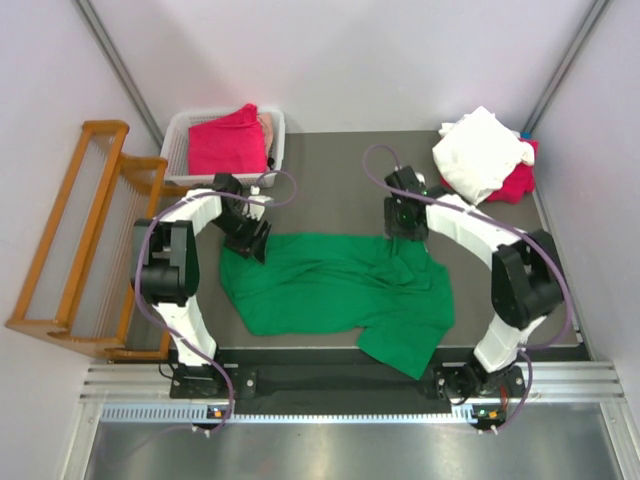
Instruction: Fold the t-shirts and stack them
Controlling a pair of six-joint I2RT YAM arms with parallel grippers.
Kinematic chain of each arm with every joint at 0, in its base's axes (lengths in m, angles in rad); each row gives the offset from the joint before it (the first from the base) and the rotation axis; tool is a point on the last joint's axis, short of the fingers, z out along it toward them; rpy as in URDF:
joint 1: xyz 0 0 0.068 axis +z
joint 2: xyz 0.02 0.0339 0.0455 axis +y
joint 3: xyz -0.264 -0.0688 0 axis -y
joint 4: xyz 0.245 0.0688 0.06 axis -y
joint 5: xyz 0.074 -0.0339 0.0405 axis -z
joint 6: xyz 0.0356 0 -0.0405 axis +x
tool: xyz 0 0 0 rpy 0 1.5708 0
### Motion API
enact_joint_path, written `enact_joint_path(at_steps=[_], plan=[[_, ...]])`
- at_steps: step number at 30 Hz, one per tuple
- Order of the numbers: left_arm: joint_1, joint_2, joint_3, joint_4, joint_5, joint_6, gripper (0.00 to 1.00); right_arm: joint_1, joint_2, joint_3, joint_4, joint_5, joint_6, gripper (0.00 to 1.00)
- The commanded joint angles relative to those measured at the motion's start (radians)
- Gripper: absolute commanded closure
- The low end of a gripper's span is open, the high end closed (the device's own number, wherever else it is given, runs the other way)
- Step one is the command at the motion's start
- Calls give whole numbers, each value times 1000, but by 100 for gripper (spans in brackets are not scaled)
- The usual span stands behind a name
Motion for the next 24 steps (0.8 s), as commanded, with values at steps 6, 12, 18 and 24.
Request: enact_joint_path(at_steps=[6,12,18,24], plan=[[6,-96,-29,-30,-42,37,33,-45,156,242,48,7,-33,41],[6,-98,-32,-27,-50,34,33,-45,126,130,89,-34,0,43],[8,-95,-9,-36,-59,30,33,-53,156,90,117,-51,8,43],[11,-112,-11,-42,-71,34,33,-82,211,81,158,-59,10,44]])
